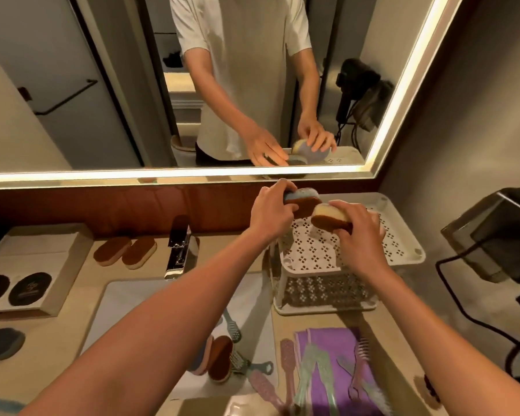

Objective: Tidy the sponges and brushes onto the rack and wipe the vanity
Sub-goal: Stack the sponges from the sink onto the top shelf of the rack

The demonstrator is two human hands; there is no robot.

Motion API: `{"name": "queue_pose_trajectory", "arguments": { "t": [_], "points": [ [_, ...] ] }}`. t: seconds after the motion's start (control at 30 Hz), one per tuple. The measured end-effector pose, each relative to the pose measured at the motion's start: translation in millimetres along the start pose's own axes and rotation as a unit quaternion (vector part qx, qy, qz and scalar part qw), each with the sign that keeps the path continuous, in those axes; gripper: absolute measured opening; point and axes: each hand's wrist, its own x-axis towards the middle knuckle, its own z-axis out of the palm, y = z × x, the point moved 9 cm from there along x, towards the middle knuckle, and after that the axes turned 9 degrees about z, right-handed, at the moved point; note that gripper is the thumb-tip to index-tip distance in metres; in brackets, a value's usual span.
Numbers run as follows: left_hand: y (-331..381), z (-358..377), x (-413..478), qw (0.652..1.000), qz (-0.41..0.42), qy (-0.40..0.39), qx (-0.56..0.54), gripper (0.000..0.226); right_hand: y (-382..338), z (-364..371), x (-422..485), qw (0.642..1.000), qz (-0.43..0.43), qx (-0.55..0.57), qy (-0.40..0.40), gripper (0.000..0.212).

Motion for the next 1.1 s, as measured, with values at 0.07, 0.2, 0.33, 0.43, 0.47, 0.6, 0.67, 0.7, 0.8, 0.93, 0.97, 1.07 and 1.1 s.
{"name": "queue_pose_trajectory", "arguments": {
  "t": [0.07, 0.2, 0.33, 0.43, 0.47, 0.6, 0.67, 0.7, 0.8, 0.93, 0.97, 1.07, 1.1],
  "points": [
    [1, 10, 8, 1.0, 0.006, -0.009, 0.003, 0.032, 3, 3, 6, 1.0, -0.001, -0.003, -0.014, 0.061],
    [0, 25, 20, 0.999, 0.029, -0.024, 0.031, 0.029, 1, 16, 17, 0.999, -0.015, -0.008, -0.043, 0.061],
    [-8, 40, 25, 0.998, 0.039, -0.041, 0.004, 0.025, -1, 34, 25, 0.997, -0.003, -0.003, -0.078, 0.06],
    [-14, 43, 20, 0.998, 0.045, -0.033, 0.003, 0.028, 2, 41, 27, 0.996, 0.008, -0.002, -0.087, 0.058],
    [-15, 43, 18, 0.998, 0.049, -0.027, 0.0, 0.03, 3, 41, 27, 0.996, 0.013, 0.002, -0.085, 0.057],
    [-17, 40, 8, 0.997, 0.055, 0.002, 0.057, 0.039, 9, 47, 36, 0.996, 0.042, 0.028, -0.07, 0.066],
    [-29, 42, 3, 0.997, 0.0, 0.008, 0.081, 0.048, 9, 53, 41, 0.995, 0.048, 0.046, -0.073, 0.075],
    [-35, 45, 0, 0.998, -0.033, 0.001, 0.061, 0.052, 8, 56, 43, 0.994, 0.048, 0.055, -0.077, 0.079],
    [-47, 58, -8, 0.996, -0.083, -0.027, -0.034, 0.063, 5, 60, 48, 0.995, 0.044, 0.062, -0.071, 0.086],
    [-51, 62, -11, 0.995, -0.074, -0.061, -0.035, 0.081, 4, 69, 51, 0.996, 0.041, 0.054, -0.066, 0.088],
    [-50, 64, -11, 0.995, -0.07, -0.076, -0.015, 0.085, 3, 73, 50, 0.996, 0.039, 0.047, -0.071, 0.088],
    [-47, 65, -11, 0.992, -0.064, -0.105, 0.037, 0.089, 2, 80, 49, 0.995, 0.041, 0.029, -0.083, 0.085],
    [-46, 65, -12, 0.991, -0.064, -0.11, 0.044, 0.087, 2, 80, 50, 0.995, 0.043, 0.03, -0.088, 0.085]
  ]
}}
